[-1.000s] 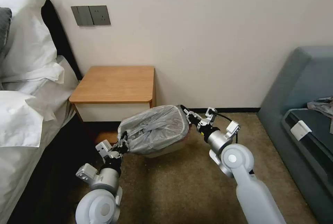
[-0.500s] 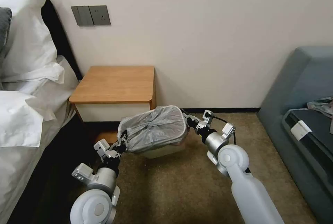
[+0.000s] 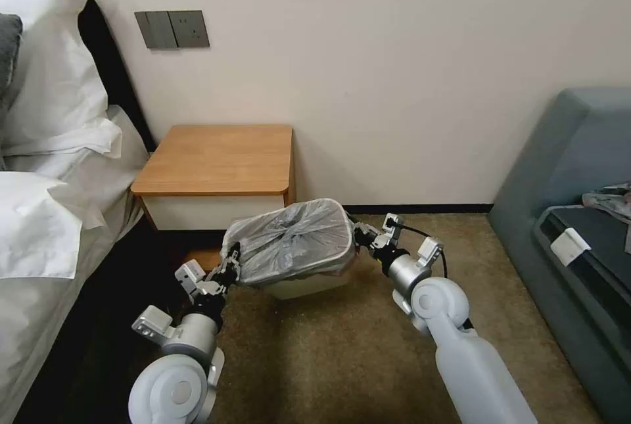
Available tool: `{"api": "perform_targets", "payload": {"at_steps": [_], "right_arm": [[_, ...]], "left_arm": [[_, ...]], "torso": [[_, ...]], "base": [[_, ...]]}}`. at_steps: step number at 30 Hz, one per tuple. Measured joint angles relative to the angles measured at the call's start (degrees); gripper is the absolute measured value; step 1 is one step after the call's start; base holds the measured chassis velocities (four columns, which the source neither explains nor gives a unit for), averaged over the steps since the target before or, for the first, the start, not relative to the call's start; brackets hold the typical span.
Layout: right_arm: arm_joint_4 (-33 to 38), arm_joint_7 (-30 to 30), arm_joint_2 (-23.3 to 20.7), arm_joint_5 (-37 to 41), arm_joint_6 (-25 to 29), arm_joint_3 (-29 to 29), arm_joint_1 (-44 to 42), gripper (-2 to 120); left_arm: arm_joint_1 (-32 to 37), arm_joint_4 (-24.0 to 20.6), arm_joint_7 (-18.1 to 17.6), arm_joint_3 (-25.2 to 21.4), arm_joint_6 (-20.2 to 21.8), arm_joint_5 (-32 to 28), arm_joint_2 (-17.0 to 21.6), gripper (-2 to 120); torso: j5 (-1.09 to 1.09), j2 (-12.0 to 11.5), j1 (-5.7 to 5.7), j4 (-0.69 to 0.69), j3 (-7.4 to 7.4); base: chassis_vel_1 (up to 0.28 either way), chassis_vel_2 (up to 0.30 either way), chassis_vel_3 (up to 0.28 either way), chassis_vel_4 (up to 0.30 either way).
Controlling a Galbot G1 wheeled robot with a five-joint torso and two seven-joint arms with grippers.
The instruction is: Pick up the garbage bag from the table and place it over the trash can.
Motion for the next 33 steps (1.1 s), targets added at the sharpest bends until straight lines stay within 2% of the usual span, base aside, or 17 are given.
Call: {"api": "perform_targets", "payload": {"at_steps": [4, 7, 8, 11, 13, 15, 19, 21, 22, 23, 25, 28, 30, 31, 33], "right_arm": [[1.79, 0.54, -0.34, 0.38, -0.28, 0.05, -0.80, 3], [4.63, 1.03, -1.38, 1.05, -0.43, 0.17, -2.35, 18], [4.63, 1.03, -1.38, 1.05, -0.43, 0.17, -2.35, 18], [7.52, 1.22, -3.30, 1.98, -0.58, 1.22, -4.55, 33], [8.29, 1.27, -3.84, 2.27, -0.59, 1.75, -5.28, 36], [9.92, 1.43, -4.98, 3.09, -0.58, 3.17, -7.13, 48], [12.00, 2.05, -6.04, 4.30, -0.07, 4.38, -9.04, 57], [15.31, 2.84, -7.16, 5.22, 0.15, 5.30, -9.86, 67], [15.31, 2.84, -7.16, 5.22, 0.15, 5.30, -9.86, 67], [17.57, 3.28, -8.16, 5.98, -0.01, 5.40, -9.73, 72], [22.07, 4.73, -10.64, 7.14, -1.30, 4.14, -7.44, 84], [23.58, 4.85, -11.94, 7.07, -2.06, 2.89, -5.91, 88], [25.86, 2.89, -15.98, 4.82, -5.33, -2.58, -0.52, 98], [25.86, 2.89, -15.98, 4.82, -5.33, -2.58, -0.52, 98], [25.22, 0.60, -19.53, 0.29, -6.54, -8.91, 4.03, 99]], "left_arm": [[0.09, 0.38, 0.81, 0.01, -0.08, 1.97, 0.03, 6], [0.11, 0.77, 1.43, 0.26, -0.28, 3.56, 0.16, 6], [0.11, 0.77, 1.43, 0.26, -0.28, 3.56, 0.16, 6], [0.01, 0.79, 1.47, 0.26, -0.34, 3.95, 0.34, 6], [0.01, 0.79, 1.47, 0.25, -0.34, 3.96, 0.42, 6], [0.03, 0.71, 1.46, 0.26, -0.35, 3.98, 0.50, 6], [0.04, 0.58, 1.42, 0.42, -0.35, 4.19, 0.51, 6], [0.05, 0.62, 1.46, 0.64, -0.52, 5.76, 0.71, 6], [0.05, 0.62, 1.46, 0.64, -0.52, 5.76, 0.71, 6], [0.11, 0.76, 1.68, 0.79, -0.80, 6.94, 0.91, 6], [0.24, 1.04, 2.61, 1.13, -1.32, 9.77, 1.26, 6], [0.35, 1.37, 3.54, 1.34, -1.97, 12.00, 1.40, 6], [0.69, 2.37, 7.23, 1.71, -3.81, 19.10, 2.06, 6], [0.69, 2.37, 7.23, 1.71, -3.81, 19.10, 2.06, 6], [0.87, 2.83, 9.42, 1.69, -4.19, 22.39, 2.61, 6]], "torso": [[0.00, 0.00, 0.00, 0.00, -0.01], [0.00, 0.00, 0.00, 0.00, -0.01], [0.00, 0.00, 0.00, 0.00, -0.01], [0.00, 0.00, 0.00, -0.01, -0.01], [0.00, 0.00, 0.00, 0.00, -0.01], [0.00, 0.00, 0.00, -0.01, -0.01], [0.01, 0.00, 0.00, -0.01, -0.01], [0.01, 0.00, 0.00, -0.02, -0.01], [0.01, 0.00, 0.00, -0.02, -0.01], [0.01, 0.00, 0.00, -0.01, -0.01], [-0.01, 0.00, 0.00, -0.01, -0.01], [-0.01, 0.00, 0.00, 0.00, -0.01], [-0.01, 0.00, 0.00, 0.00, 0.00], [-0.01, 0.00, 0.00, 0.00, 0.00], [-0.01, 0.00, 0.00, 0.01, 0.00]], "base": [[0.000, 0.000, 0.000, 0.000], [0.000, 0.000, 0.000, 0.000], [0.000, 0.000, 0.000, 0.000], [0.000, 0.000, 0.000, 0.000], [0.000, 0.000, 0.000, 0.000], [0.000, 0.000, 0.000, 0.000], [0.000, 0.000, 0.000, 0.000], [0.000, 0.000, 0.000, 0.000], [0.000, 0.000, 0.000, 0.000], [0.000, 0.000, 0.000, 0.000], [0.000, 0.000, 0.000, 0.000], [0.000, 0.000, 0.000, 0.000], [0.000, 0.000, 0.000, 0.000], [0.000, 0.000, 0.000, 0.000], [0.000, 0.000, 0.000, 0.000]]}}
